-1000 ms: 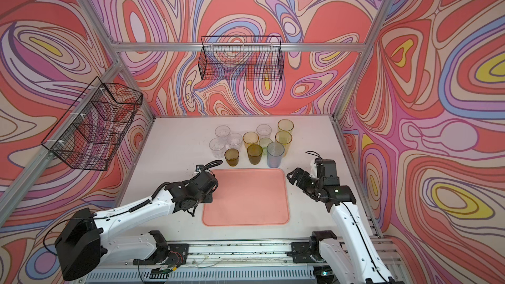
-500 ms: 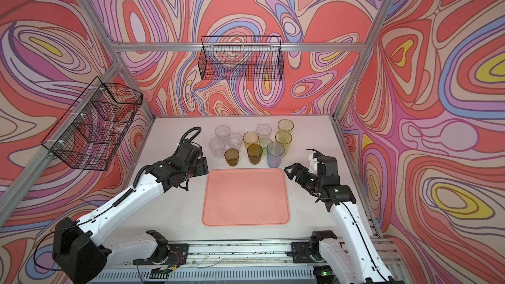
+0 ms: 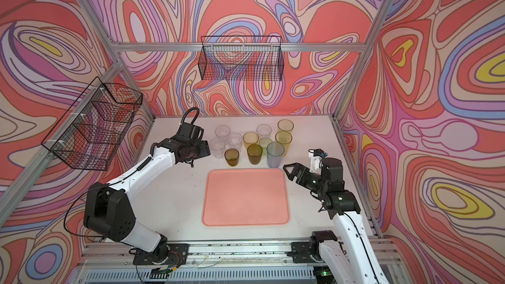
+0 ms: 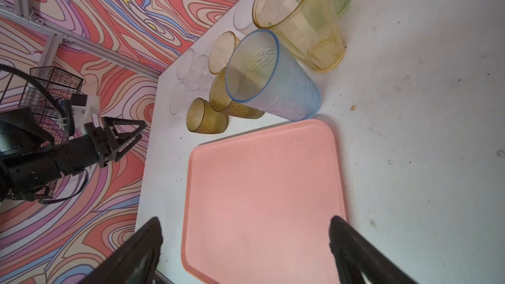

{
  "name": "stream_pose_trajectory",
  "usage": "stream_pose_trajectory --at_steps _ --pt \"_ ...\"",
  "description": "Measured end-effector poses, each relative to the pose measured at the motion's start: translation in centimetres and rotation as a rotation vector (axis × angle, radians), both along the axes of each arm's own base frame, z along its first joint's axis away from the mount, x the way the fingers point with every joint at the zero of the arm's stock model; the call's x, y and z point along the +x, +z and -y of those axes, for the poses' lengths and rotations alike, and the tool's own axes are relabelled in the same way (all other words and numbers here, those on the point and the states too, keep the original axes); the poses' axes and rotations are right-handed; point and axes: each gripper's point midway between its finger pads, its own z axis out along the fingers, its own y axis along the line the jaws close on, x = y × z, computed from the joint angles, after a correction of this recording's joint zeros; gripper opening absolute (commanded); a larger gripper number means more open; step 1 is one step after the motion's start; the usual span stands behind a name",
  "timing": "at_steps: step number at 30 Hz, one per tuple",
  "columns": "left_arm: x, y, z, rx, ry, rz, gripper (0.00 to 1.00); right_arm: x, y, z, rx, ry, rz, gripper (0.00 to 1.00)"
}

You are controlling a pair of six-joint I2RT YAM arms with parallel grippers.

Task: Place the glasses into the tray
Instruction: Pick up the glass from the top-center of the table.

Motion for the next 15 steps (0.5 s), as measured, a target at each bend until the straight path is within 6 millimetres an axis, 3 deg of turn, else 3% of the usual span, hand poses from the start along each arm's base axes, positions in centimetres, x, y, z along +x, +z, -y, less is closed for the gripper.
stream_pose_trajectory --at_steps 7,15 --pt "3.1 -1.5 0.7 -0.013 -0.009 -0.034 0.57 -0.5 0.0 -0.4 0.015 0.022 0.034 0.99" --pt "5.3 -1.7 1.4 -0.009 -0.015 -0.034 0.47 -1.0 -0.7 -0.5 0.024 0.029 0.036 0.98"
